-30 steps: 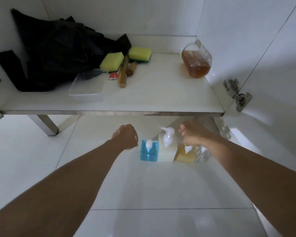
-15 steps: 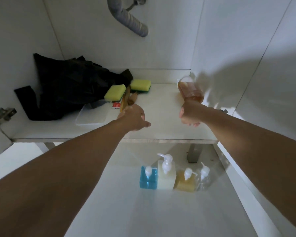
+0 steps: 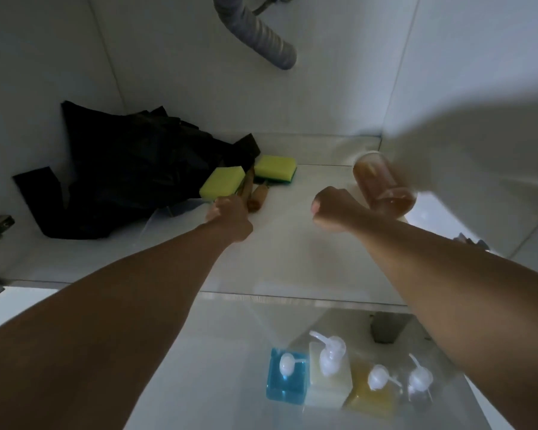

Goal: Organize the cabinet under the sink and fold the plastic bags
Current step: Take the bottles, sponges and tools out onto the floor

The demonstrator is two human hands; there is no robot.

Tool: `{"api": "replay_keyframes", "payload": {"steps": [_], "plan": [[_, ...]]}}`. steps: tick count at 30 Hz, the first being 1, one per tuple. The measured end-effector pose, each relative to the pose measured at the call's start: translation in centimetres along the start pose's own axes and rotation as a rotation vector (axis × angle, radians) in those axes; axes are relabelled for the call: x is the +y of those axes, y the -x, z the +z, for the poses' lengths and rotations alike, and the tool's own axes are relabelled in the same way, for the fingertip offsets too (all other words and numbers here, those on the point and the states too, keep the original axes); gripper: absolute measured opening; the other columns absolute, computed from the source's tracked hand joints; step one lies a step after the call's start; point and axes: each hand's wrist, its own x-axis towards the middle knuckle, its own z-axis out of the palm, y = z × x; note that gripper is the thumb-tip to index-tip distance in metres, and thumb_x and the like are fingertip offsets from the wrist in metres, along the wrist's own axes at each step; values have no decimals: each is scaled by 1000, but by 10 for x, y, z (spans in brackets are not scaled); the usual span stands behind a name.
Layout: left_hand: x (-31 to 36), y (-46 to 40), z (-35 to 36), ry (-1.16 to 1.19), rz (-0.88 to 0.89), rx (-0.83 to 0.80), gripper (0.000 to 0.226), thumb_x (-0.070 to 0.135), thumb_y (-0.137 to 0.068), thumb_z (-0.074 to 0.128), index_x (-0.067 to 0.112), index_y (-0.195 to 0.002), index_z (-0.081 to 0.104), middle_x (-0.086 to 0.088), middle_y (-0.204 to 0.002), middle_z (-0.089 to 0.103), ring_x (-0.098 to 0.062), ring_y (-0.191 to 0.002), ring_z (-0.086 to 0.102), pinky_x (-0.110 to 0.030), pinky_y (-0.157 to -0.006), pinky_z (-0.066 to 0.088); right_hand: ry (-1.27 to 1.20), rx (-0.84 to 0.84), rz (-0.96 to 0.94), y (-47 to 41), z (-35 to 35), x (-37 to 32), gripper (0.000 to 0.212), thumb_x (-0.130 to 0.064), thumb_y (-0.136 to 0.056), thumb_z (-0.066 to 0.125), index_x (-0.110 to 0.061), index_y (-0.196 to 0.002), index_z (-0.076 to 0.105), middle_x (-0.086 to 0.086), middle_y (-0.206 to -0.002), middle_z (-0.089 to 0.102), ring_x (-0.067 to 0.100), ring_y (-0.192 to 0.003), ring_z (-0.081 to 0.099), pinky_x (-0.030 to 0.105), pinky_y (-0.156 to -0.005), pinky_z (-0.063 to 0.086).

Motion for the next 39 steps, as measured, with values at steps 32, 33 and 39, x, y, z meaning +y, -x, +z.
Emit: {"api": "replay_keyframes", "payload": {"steps": [32, 33, 39], "plan": [[-38, -136, 7, 183, -5, -40, 87, 27, -68, 85, 8, -139, 39, -15, -135, 46, -33, -122, 48, -40, -98, 47, 457, -117, -96, -166, 26, -41, 94, -35, -78, 80, -12, -150, 23, 0, -163, -5, 36, -149, 0, 59, -113, 22], [-39, -136, 7, 206, -1, -41, 87, 26, -69, 84, 9, -141, 37, -15, -136, 44, -32, -123, 47, -39, -98, 47, 452, -107, -98, -167, 26, -40, 94, -36, -77, 80, -11, -149, 24, 0, -163, -6, 36, -149, -1, 59, -113, 21], [-30, -133, 3, 234, 35, 16, 80, 39, -69, 81, 8, -131, 43, -16, -130, 48, -33, -120, 46, -41, -98, 45, 231, -33, -94, -165, 34, -27, 93, -36, -77, 77, -10, -147, 23, 13, -152, 27, 36, -140, 28, 45, -108, 37]]}}
